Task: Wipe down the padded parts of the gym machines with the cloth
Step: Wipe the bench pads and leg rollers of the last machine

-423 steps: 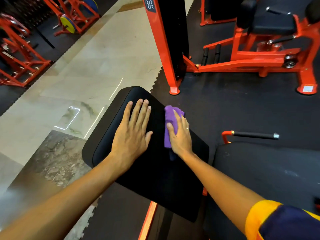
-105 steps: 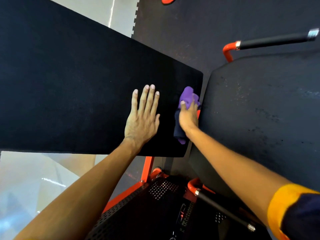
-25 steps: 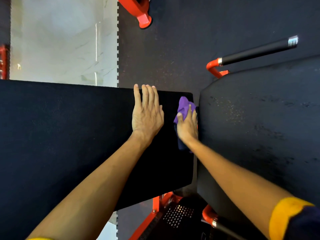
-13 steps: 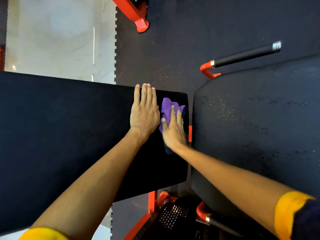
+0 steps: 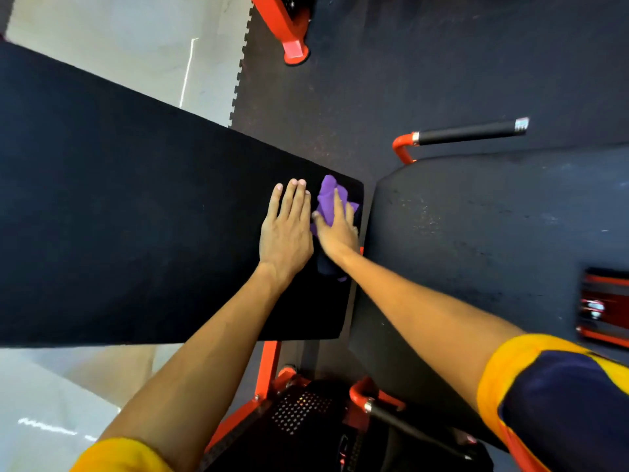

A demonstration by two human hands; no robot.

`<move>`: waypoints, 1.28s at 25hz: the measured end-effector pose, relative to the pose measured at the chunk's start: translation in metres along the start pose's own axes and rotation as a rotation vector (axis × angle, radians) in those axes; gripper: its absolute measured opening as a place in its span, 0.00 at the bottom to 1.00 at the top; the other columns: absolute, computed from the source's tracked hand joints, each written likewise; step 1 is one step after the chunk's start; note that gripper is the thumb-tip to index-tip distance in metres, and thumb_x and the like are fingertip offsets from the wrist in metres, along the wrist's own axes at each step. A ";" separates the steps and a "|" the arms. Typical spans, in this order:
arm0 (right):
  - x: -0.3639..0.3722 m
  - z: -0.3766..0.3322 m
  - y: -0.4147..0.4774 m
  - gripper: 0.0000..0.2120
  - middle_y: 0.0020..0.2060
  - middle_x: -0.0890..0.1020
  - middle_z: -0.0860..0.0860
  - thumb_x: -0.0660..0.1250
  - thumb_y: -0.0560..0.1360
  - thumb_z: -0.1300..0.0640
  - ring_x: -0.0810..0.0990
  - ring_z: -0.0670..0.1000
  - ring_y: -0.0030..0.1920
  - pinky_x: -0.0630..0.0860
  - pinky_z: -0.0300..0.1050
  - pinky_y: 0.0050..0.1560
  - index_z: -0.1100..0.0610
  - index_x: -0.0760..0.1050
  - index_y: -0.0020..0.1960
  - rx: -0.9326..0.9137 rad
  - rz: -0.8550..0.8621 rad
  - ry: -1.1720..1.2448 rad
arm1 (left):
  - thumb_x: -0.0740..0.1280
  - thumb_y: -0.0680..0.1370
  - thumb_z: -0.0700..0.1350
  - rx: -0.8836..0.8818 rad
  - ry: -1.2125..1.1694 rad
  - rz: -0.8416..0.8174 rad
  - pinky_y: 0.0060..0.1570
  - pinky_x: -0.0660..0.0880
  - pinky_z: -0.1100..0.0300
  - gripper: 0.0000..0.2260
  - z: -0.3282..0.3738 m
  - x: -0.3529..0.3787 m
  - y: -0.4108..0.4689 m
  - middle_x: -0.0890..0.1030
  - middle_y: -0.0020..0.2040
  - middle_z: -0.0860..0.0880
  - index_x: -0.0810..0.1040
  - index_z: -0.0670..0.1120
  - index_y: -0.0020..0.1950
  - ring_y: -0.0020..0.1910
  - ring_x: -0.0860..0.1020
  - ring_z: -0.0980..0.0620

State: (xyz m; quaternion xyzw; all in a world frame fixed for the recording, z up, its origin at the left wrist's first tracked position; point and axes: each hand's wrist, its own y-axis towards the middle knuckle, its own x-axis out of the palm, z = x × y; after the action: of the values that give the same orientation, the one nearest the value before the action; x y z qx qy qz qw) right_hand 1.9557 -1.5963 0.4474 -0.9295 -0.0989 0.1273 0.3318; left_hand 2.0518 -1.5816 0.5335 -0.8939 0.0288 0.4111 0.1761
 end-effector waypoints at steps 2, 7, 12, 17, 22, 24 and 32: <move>-0.005 0.015 -0.022 0.35 0.81 0.56 0.51 0.63 0.82 0.44 0.66 0.63 0.76 0.64 0.58 0.76 0.38 0.48 0.82 -0.075 -0.076 -0.008 | 0.44 0.86 0.51 -0.045 -0.089 -0.053 0.80 0.43 0.40 0.27 0.010 -0.003 -0.009 0.50 0.83 0.40 0.48 0.39 0.82 0.82 0.45 0.41; -0.037 0.043 -0.068 0.33 0.75 0.67 0.48 0.67 0.79 0.46 0.74 0.57 0.68 0.74 0.57 0.65 0.40 0.57 0.80 -0.149 -0.147 -0.240 | 0.53 0.84 0.48 -0.088 -0.413 -0.153 0.80 0.44 0.43 0.27 0.054 0.003 -0.068 0.62 0.80 0.42 0.58 0.40 0.81 0.81 0.55 0.43; -0.067 0.077 -0.112 0.31 0.72 0.67 0.49 0.67 0.79 0.43 0.77 0.61 0.64 0.74 0.55 0.60 0.42 0.59 0.78 -0.197 -0.208 -0.529 | 0.56 0.84 0.48 -0.308 -0.786 -0.264 0.79 0.52 0.47 0.24 0.121 0.014 -0.138 0.69 0.77 0.42 0.64 0.40 0.79 0.78 0.63 0.43; -0.087 0.095 -0.157 0.31 0.70 0.65 0.52 0.67 0.78 0.42 0.76 0.66 0.60 0.74 0.58 0.59 0.44 0.60 0.77 -0.308 -0.298 -0.836 | 0.56 0.86 0.50 -0.629 -1.124 -0.345 0.76 0.59 0.48 0.22 0.186 0.000 -0.198 0.72 0.74 0.40 0.68 0.38 0.76 0.75 0.67 0.43; -0.112 0.105 -0.202 0.30 0.70 0.64 0.56 0.68 0.78 0.43 0.74 0.67 0.62 0.73 0.59 0.59 0.49 0.63 0.75 -0.424 -0.387 -1.139 | 0.55 0.86 0.51 -0.932 -1.385 -0.367 0.73 0.64 0.48 0.21 0.237 -0.033 -0.238 0.73 0.72 0.40 0.71 0.39 0.73 0.72 0.70 0.41; -0.121 0.109 -0.216 0.30 0.73 0.62 0.55 0.67 0.79 0.41 0.72 0.69 0.65 0.73 0.60 0.59 0.49 0.62 0.77 -0.487 -0.411 -1.208 | 0.53 0.86 0.55 -1.032 -1.472 -0.375 0.69 0.68 0.47 0.22 0.259 -0.042 -0.249 0.75 0.70 0.42 0.74 0.43 0.70 0.70 0.71 0.42; -0.129 0.176 -0.208 0.36 0.83 0.45 0.57 0.56 0.81 0.35 0.39 0.63 0.82 0.42 0.65 0.80 0.49 0.51 0.84 -0.781 -0.540 -1.538 | 0.46 0.81 0.64 -1.343 -1.670 -0.341 0.68 0.70 0.46 0.30 0.339 -0.057 -0.249 0.77 0.68 0.45 0.75 0.45 0.67 0.68 0.73 0.45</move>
State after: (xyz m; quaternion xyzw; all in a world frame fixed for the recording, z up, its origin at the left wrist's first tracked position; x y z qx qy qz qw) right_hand 1.7599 -1.3686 0.4709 -0.5794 -0.5443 0.5887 -0.1464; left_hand 1.8175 -1.2387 0.4456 -0.2383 -0.4555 0.7916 -0.3302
